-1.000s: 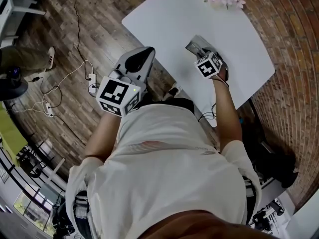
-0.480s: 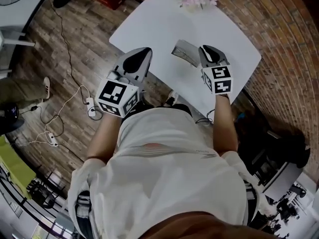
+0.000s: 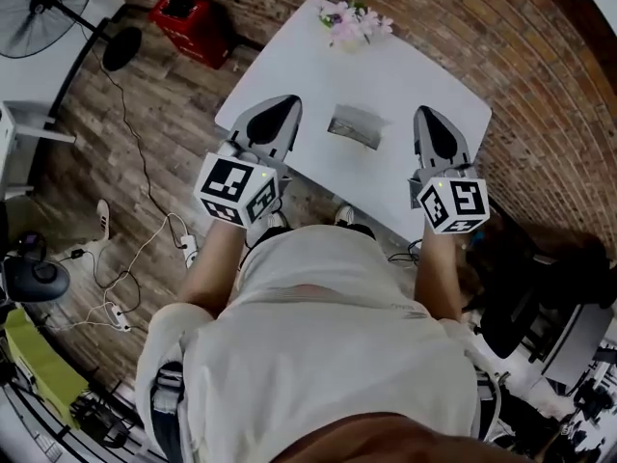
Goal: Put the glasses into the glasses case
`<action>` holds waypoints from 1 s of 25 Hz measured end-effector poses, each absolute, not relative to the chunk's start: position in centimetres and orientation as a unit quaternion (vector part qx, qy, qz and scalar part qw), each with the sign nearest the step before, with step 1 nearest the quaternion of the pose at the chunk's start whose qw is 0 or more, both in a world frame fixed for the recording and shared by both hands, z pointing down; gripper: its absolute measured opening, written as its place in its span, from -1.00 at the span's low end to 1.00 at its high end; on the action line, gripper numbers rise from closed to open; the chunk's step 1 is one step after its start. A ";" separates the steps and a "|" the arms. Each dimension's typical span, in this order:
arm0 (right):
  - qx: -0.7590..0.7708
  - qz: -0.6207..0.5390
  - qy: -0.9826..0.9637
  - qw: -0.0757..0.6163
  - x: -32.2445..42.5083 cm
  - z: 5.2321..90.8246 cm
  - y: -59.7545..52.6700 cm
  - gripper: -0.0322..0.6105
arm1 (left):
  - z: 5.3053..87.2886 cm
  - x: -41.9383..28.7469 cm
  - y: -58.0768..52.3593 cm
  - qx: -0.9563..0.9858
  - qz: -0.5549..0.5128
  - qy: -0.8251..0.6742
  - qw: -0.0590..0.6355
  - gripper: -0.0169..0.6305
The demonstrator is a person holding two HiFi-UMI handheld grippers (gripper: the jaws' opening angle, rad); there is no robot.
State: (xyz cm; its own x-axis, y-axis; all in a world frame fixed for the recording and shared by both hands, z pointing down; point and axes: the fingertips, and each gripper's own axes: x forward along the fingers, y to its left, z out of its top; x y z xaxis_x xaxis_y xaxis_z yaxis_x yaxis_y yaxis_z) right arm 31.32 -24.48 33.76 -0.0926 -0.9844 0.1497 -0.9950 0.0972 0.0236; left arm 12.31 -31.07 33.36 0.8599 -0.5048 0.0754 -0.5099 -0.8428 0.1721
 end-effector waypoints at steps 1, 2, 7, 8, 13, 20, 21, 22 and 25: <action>0.677 0.037 -0.733 0.056 31.4 33.3 -24.1 -0.74 | 33.0 12.4 -31.1 0.961 0.012 -0.262 0.088 -0.91; 0.682 0.033 -0.729 0.054 31.4 33.0 -23.9 -0.74 | 32.7 12.4 -31.0 0.962 0.010 -0.259 0.084 -0.91; 0.684 0.031 -0.727 0.059 31.0 32.9 -23.5 -0.74 | 32.3 12.5 -30.5 0.965 0.007 -0.252 0.079 -0.91; 0.683 0.032 -0.727 0.058 30.9 32.9 -23.6 -0.74 | 32.2 12.5 -30.4 0.965 0.007 -0.251 0.078 -0.91; 0.677 0.028 -0.733 0.057 30.2 32.6 -23.5 -0.74 | 32.1 11.9 -30.2 0.965 0.006 -0.252 0.078 -0.91; 0.667 0.029 -0.742 0.061 29.3 33.0 -24.2 -0.74 | 32.4 11.3 -30.6 0.963 0.006 -0.256 0.084 -0.91; 0.666 0.031 -0.743 0.062 29.2 33.1 -24.3 -0.74 | 32.5 11.3 -30.6 0.963 0.007 -0.256 0.085 -0.91; 0.665 0.033 -0.744 0.062 29.1 33.1 -24.3 -0.74 | 32.5 11.3 -30.6 0.963 0.007 -0.255 0.086 -0.91; 0.659 0.034 -0.748 0.064 28.7 33.1 -24.5 -0.74 | 32.5 11.2 -30.8 0.963 0.007 -0.255 0.087 -0.91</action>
